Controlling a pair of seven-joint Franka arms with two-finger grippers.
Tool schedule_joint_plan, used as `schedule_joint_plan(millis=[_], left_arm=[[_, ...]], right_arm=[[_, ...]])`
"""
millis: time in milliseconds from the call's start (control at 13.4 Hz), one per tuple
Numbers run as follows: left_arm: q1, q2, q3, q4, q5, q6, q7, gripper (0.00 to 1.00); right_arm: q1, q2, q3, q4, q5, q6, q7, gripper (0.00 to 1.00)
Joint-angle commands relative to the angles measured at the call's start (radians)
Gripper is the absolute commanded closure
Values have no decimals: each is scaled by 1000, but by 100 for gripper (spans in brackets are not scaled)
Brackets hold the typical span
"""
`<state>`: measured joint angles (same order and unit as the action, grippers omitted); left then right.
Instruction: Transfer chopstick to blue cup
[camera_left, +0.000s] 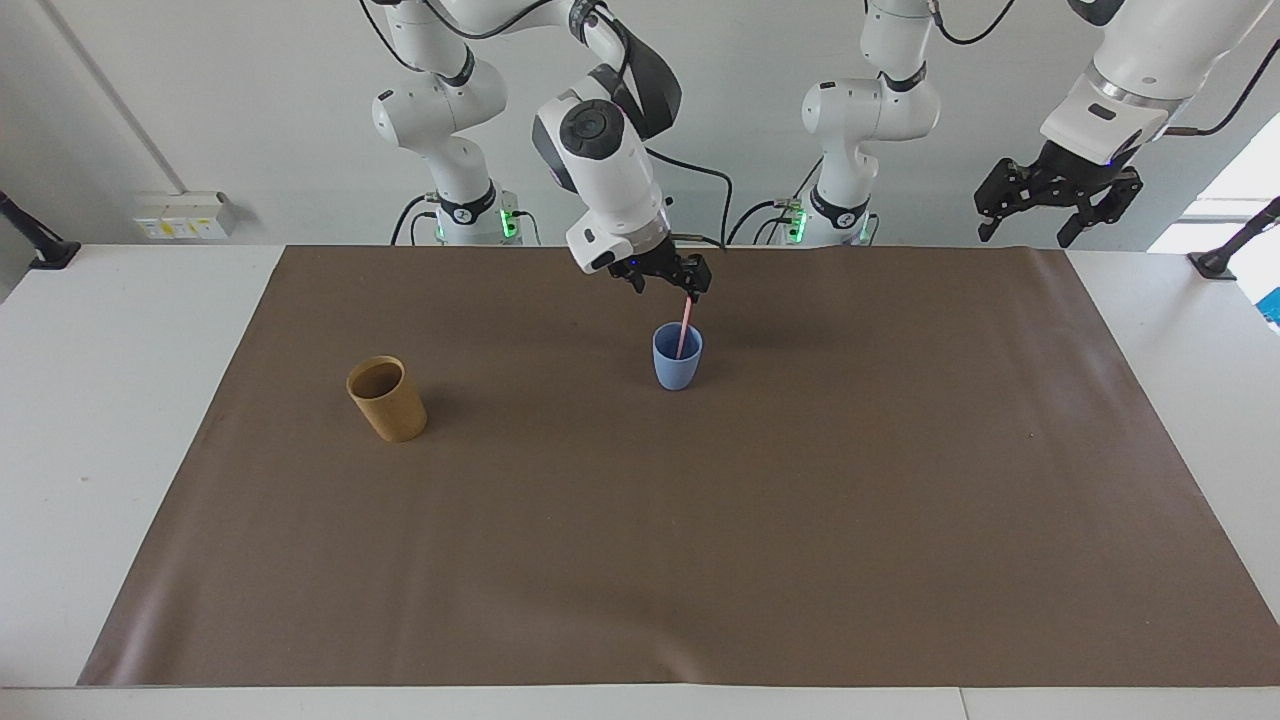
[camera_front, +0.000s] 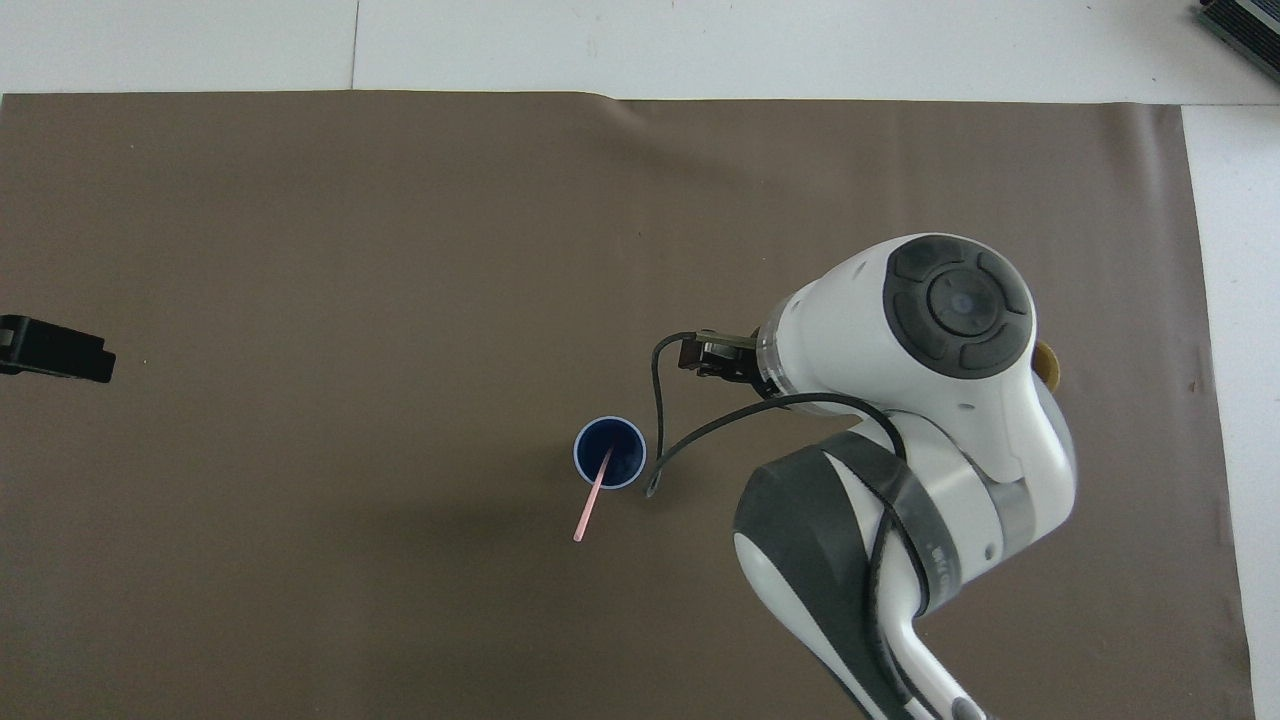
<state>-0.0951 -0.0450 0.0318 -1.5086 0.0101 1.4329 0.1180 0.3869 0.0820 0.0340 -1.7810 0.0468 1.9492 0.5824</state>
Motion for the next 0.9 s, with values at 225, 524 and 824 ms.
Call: schedule_joint_plan(millis=[225, 524, 824], left_arm=[[12, -22, -7, -25, -5, 18, 5, 0], [12, -22, -7, -25, -5, 20, 8, 0], [9, -21, -7, -25, -5, 21, 2, 0]], right_arm=[[-210, -64, 9, 144, -35, -240, -260, 0], [-246, -70, -29, 265, -38, -424, -328, 0], [-252, -122, -92, 281, -13, -470, -357, 0]])
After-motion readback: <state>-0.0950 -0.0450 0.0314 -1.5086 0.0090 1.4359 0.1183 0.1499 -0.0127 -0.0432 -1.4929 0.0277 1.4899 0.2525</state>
